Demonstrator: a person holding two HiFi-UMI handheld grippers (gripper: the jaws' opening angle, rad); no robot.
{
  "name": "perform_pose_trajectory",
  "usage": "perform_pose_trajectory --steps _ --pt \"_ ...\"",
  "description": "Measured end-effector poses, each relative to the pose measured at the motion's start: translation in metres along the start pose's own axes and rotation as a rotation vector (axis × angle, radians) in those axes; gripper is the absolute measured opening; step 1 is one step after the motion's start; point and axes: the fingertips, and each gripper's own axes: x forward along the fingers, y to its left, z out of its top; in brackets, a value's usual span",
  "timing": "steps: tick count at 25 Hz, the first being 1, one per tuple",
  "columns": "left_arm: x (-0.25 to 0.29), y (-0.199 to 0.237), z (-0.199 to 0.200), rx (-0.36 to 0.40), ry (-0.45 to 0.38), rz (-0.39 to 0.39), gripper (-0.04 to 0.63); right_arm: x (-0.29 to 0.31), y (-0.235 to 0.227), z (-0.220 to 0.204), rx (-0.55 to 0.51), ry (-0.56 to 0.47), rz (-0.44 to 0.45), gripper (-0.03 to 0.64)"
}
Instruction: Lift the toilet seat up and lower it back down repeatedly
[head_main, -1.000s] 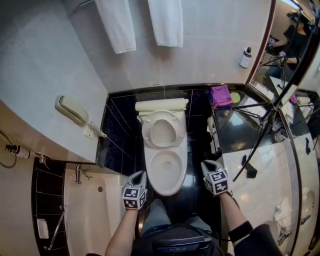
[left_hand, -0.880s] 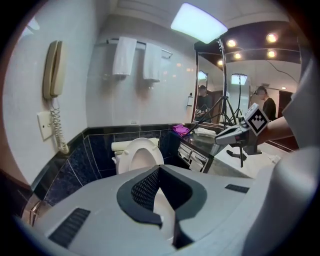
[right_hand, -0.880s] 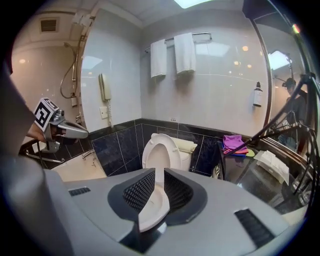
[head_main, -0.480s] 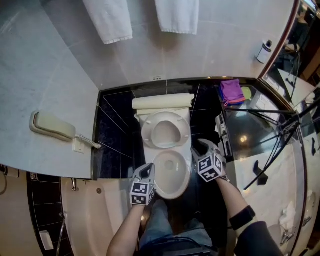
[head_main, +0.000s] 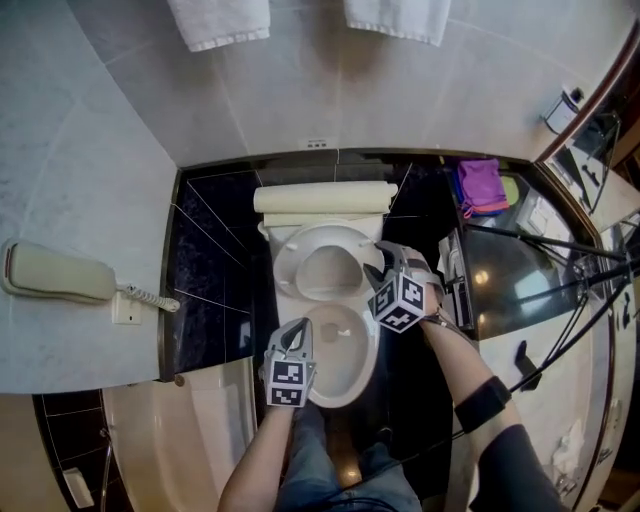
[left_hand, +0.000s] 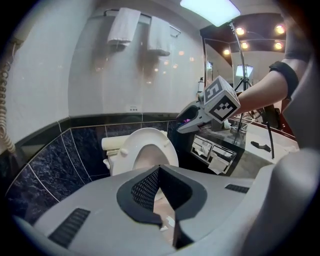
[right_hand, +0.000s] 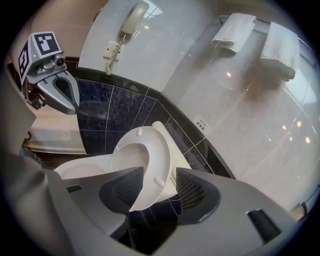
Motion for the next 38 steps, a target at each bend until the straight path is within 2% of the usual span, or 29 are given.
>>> perform_pose_trajectory --steps 10,15,16,20,30,38 --pt "0.049 0.016 -0.002 -0.034 -0.027 -0.029 -0.002 0.083 -0.018 0.021 -0.099 0.020 0.017 0.219" --pt "0.057 0.017 -0.014 -0.045 -0.016 -0.042 -0.002 0.110 -0.019 0.023 -0.146 0.037 0.026 0.166" --pt "0.058 0.018 -0.016 -0.049 -0.014 -0.042 -0.002 0.113 -0.019 0.023 -0.158 0.040 0.027 0.122" --pt "0.059 0.023 -0.024 -0.065 -0.003 -0.040 -0.002 0.113 -0.021 0.024 -0.183 0.031 0.018 0.120" --pt "0.059 0.023 -0.030 -0.079 0.013 -0.029 -0.002 0.108 -0.017 0.024 -0.145 0.044 0.001 0.114" --pt "0.055 0.019 -0.039 -0.098 0.032 -0.023 -0.002 0.096 -0.008 0.025 -0.174 0.039 -0.024 0.114"
